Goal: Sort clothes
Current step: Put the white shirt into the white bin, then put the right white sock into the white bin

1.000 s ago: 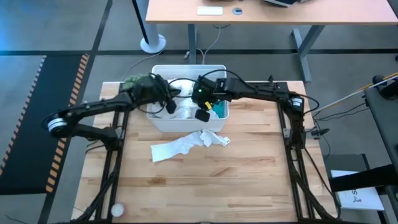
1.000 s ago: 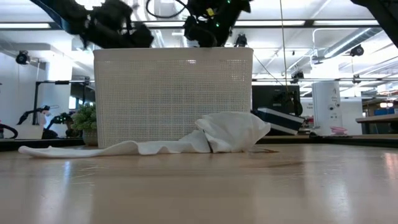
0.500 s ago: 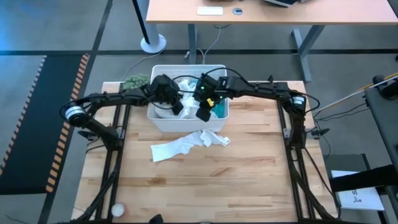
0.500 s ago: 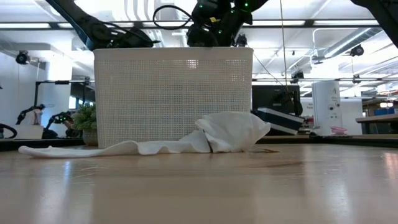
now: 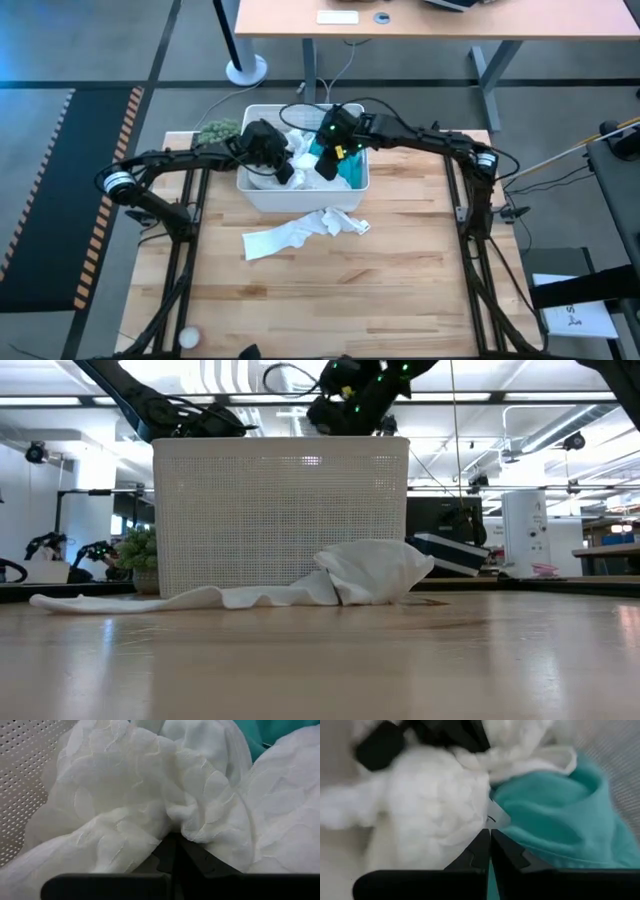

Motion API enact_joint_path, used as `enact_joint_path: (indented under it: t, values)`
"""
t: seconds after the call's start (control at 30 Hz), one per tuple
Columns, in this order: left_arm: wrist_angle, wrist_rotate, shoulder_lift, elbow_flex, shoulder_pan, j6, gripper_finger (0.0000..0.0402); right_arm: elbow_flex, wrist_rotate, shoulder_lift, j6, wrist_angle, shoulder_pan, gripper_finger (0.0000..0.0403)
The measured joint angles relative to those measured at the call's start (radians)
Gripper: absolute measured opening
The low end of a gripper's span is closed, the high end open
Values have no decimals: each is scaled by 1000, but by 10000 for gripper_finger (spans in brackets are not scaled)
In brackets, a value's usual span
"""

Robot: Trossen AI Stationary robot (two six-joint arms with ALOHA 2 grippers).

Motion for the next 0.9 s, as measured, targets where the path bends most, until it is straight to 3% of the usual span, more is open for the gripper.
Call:
enact_joint_path:
  t: [0.47,0.9]
  values:
    - [-4,3,-2,-15,2,-6,0,-4,-2,193,9,7,-6,0]
    - [7,12,-126,-10,3,-20,0,-6,83,-10,-11,1,-5,0]
